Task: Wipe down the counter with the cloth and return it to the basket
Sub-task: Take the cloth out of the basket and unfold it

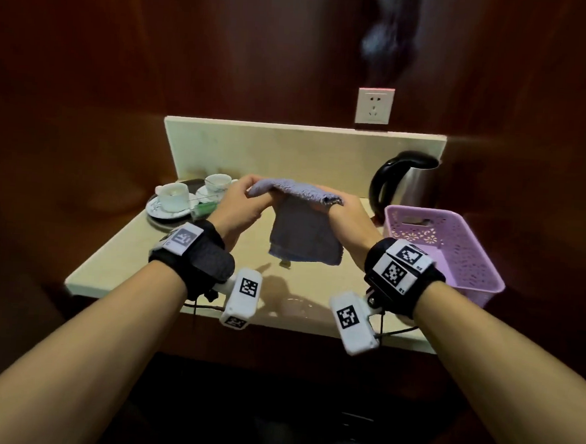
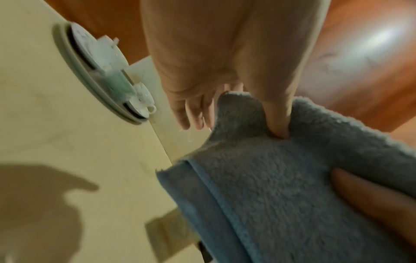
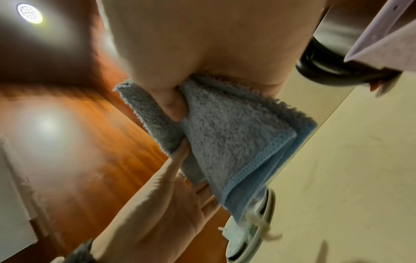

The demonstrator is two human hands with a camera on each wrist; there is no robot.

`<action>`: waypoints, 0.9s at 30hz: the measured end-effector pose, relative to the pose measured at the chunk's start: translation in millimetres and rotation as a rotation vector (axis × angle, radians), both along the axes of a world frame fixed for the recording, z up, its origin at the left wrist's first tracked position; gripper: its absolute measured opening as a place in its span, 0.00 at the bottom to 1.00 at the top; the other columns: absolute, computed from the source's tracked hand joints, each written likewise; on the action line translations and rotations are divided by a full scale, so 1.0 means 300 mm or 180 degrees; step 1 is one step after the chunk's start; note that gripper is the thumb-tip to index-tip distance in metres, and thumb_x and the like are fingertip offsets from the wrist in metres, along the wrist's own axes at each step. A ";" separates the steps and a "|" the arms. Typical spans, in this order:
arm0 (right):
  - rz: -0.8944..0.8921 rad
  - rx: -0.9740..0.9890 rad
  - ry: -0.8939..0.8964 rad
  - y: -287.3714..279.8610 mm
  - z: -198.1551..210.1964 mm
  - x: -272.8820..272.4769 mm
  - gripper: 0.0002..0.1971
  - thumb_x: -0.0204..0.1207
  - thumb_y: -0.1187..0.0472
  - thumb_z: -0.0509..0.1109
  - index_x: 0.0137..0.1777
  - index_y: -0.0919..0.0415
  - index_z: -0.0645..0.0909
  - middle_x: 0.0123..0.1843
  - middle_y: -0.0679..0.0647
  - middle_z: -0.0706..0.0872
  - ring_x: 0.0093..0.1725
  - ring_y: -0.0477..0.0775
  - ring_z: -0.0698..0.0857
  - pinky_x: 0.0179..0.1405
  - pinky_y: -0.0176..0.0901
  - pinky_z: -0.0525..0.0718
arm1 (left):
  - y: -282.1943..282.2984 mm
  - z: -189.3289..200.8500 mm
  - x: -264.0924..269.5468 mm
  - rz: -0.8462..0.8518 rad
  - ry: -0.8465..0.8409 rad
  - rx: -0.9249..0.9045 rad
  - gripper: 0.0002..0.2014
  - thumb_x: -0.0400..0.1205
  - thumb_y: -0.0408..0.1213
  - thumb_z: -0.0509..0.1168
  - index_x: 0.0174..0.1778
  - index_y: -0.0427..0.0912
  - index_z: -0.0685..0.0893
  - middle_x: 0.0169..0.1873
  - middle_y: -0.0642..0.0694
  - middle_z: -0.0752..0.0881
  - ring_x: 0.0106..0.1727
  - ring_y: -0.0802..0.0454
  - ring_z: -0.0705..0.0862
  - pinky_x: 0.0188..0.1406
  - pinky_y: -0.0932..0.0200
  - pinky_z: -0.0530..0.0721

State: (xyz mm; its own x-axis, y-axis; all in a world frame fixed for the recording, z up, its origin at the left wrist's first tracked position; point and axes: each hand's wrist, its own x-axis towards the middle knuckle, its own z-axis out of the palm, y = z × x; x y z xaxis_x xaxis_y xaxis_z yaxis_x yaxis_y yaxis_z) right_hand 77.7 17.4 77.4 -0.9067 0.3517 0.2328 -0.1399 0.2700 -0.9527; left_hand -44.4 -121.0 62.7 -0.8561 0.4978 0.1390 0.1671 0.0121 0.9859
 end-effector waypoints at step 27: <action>-0.0389 0.0752 -0.0734 -0.738 -0.328 -0.452 0.14 0.70 0.69 0.69 0.55 0.58 0.85 0.46 0.52 0.91 0.45 0.49 0.86 0.45 0.50 0.84 | -0.870 -0.227 -0.455 0.0644 0.0807 -0.1282 0.05 0.76 0.41 0.72 0.48 0.51 0.88 0.48 0.54 0.88 0.55 0.52 0.85 0.59 0.49 0.83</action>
